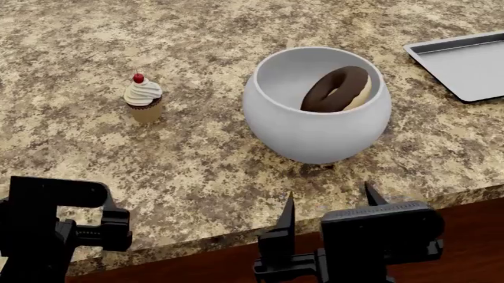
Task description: Pick up the bowl with donut and place it on the tray. Pick up the cupcake and place it on the tray.
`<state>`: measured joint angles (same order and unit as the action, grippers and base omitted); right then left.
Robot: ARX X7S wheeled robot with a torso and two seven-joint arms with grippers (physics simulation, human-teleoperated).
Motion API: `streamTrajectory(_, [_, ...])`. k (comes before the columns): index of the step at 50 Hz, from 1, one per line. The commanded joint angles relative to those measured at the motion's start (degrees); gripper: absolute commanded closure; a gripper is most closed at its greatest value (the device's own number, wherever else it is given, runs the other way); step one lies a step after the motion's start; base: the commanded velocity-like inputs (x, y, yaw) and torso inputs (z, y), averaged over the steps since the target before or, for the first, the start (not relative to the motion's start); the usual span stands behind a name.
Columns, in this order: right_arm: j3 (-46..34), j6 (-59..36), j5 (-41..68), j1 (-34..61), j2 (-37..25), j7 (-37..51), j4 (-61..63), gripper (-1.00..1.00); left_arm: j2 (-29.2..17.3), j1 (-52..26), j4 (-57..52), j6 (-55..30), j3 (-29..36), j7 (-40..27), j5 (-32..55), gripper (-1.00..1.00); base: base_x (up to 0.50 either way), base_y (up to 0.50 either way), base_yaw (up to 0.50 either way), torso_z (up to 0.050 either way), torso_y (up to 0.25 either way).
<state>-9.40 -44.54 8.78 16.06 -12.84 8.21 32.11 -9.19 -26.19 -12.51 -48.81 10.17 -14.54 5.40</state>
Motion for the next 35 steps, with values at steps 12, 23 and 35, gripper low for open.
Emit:
streamTrajectory(12, [2.50,3.81,3.17,-2.96,-0.20,-1.82,9.73,-1.00,0.26,-1.48,4.19,2.13,-1.15,1.16,0.95,-1.00,0.40,-0.10,0.00,0.000,0.000])
streamTrajectory(23, [3.92,-6.68,6.18,0.48,-0.59,-0.33,17.85,-1.00,-0.15,-2.08,3.66,0.74,-1.14,0.77,1.34,-1.00,0.41,-0.11,0.00,0.000,0.001])
streamTrajectory(35, [14.82,-45.43,33.17,25.80,2.99,21.81,17.61,-1.00,-0.31,-1.80,3.89,1.09,-1.18,0.48,1.86,-1.00,0.14,-0.04,0.00,0.000,0.001])
